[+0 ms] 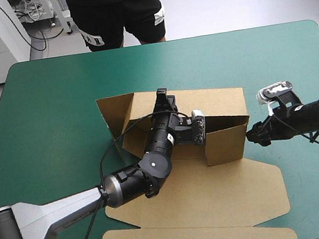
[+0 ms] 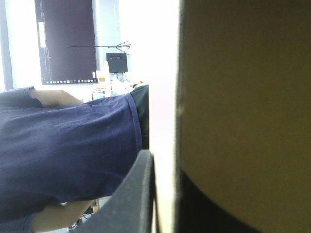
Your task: Fold the box
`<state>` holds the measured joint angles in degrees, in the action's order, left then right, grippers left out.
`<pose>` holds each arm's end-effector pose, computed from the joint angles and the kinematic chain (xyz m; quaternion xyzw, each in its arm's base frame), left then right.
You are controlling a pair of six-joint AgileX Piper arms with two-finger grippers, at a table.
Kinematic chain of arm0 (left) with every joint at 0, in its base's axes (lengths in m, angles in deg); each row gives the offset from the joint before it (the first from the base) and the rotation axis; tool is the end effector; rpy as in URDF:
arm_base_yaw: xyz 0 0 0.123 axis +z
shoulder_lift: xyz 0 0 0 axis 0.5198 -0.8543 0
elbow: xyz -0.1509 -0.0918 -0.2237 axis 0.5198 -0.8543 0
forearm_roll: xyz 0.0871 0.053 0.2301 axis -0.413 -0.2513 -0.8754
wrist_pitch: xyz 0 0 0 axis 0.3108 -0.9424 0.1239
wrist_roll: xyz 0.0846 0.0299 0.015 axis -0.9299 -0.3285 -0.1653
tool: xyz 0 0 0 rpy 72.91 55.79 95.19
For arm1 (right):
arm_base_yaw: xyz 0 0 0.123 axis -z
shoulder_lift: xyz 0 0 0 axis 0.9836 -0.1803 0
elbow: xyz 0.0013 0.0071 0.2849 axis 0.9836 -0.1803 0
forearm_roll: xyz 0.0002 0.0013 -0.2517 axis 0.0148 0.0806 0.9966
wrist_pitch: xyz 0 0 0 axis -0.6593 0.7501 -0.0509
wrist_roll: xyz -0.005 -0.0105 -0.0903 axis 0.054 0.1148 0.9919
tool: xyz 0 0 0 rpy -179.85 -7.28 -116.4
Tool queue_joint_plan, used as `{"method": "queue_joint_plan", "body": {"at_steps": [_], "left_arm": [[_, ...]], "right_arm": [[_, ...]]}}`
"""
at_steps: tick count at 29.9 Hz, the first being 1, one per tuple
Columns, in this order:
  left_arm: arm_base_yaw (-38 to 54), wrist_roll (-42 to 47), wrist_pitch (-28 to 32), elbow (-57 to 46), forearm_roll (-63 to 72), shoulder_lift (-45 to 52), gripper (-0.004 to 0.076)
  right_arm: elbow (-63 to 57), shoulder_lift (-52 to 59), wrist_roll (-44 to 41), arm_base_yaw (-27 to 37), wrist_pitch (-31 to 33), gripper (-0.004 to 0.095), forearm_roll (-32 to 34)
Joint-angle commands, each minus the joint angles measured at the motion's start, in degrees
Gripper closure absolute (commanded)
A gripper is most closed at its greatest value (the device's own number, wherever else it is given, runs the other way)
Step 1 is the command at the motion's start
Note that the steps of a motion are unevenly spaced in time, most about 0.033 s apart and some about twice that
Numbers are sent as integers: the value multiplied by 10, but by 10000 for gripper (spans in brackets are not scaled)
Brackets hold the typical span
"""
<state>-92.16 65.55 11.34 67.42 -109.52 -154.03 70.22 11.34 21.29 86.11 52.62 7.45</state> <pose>0.2277 -0.2859 0.2881 0.6265 0.4960 0.3331 0.5005 0.2384 0.0118 0.2937 -0.2007 0.9319 0.1456 0.2646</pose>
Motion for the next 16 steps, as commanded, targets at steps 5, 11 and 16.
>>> {"method": "queue_joint_plan", "body": {"at_steps": [5,11,16], "left_arm": [[-4,5,-9,13,0,24,732],[-4,5,-9,13,0,24,732],[-4,6,-8,13,0,24,732]], "right_arm": [[12,17,60,2,36,209,-56],[12,17,81,2,23,209,-93],[12,17,81,2,23,209,-104]]}}
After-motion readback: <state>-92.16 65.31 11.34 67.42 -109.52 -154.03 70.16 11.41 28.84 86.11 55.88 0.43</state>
